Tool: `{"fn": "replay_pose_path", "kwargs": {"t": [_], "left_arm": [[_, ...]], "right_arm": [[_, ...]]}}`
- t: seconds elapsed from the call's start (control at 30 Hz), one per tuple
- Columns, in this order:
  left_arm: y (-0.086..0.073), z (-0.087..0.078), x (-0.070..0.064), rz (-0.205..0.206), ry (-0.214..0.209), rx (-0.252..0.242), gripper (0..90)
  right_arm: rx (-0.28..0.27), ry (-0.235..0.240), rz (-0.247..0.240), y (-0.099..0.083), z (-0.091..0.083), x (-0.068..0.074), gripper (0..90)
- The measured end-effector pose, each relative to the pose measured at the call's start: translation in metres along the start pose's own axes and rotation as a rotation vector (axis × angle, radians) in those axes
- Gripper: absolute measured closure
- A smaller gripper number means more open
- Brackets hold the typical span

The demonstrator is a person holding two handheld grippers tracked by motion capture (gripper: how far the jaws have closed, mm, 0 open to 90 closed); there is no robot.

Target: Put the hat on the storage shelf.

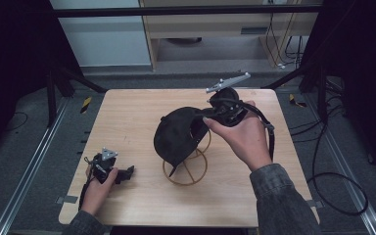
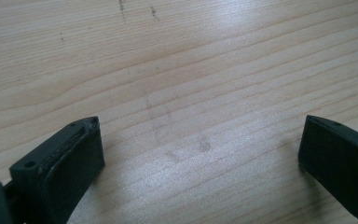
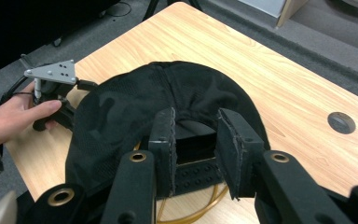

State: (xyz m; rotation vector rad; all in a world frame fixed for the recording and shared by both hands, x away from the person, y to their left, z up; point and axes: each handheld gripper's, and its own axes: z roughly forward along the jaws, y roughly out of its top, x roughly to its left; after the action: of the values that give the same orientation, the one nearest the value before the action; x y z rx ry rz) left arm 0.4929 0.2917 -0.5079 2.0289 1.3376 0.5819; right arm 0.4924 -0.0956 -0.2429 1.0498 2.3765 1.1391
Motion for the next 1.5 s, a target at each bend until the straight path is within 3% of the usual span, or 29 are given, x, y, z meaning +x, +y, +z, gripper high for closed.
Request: {"fn": "replay_pose_path", "kwargs": {"t": [0.3, 0.47, 0.77, 0.97, 1.13, 1.33, 1.5], "left_arm": [[0.0, 0.0, 0.0, 0.0, 0.0, 0.0, 0.0], [0.0, 0.0, 0.0, 0.0, 0.0, 0.0, 0.0], [0.0, 0.0, 0.0, 0.0, 0.0, 0.0, 0.0], [0.0, 0.0, 0.0, -0.001, 0.0, -0.003, 0.0], [0.0, 0.0, 0.0, 0.0, 0.001, -0.003, 0.0], [0.0, 0.0, 0.0, -0.003, 0.0, -0.003, 0.0], [0.0, 0.0, 0.0, 0.0, 0.0, -0.001, 0.0]], "right_arm": [[-0.017, -0.016, 0.022, -0.009, -0.013, -0.01, 66.7], [-0.035, -0.028, 0.036, -0.013, -0.019, -0.015, 62.0], [-0.076, -0.086, 0.068, -0.022, -0.027, -0.024, 36.2], [-0.097, -0.148, 0.096, -0.034, -0.032, -0.033, 18.6], [-0.089, -0.189, 0.103, -0.048, -0.032, -0.039, 7.7], [-0.083, -0.214, 0.121, -0.075, -0.023, -0.046, 6.3], [-0.076, -0.233, 0.15, -0.11, -0.008, -0.051, 8.8]]}}
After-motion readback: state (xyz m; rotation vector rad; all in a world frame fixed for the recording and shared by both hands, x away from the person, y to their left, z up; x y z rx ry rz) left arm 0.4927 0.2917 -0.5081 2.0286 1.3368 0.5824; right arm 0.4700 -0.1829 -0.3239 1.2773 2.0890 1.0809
